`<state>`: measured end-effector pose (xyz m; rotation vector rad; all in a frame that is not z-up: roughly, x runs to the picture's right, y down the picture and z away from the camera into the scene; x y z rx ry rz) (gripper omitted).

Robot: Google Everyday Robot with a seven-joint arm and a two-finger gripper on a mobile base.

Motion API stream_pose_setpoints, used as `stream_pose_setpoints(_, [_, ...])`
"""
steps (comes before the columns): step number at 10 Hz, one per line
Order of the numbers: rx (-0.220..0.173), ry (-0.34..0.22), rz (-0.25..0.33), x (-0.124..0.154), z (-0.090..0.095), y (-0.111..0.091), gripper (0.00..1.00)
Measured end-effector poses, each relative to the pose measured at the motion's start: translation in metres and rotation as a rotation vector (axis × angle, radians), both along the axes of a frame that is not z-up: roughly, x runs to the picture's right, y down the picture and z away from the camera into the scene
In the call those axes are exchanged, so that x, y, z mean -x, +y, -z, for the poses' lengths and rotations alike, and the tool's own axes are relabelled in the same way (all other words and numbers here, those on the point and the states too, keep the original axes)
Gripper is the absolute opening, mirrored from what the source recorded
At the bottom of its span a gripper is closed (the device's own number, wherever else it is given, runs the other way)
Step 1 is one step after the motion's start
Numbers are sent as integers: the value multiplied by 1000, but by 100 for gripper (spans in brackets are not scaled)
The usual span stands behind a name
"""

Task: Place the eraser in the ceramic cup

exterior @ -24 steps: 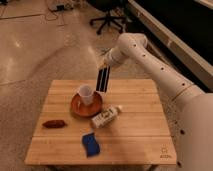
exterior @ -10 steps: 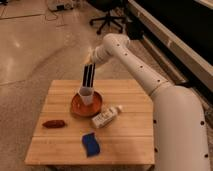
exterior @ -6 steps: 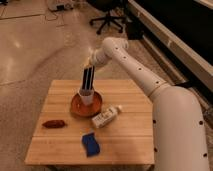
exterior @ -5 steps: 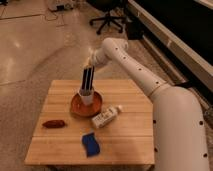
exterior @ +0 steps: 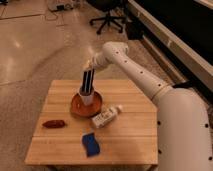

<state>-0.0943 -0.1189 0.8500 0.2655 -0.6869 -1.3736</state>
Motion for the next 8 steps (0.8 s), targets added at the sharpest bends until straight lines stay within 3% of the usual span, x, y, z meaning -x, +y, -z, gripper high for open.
stream_pose_setpoints(8, [-5, -5, -19, -7, 10, 1, 80])
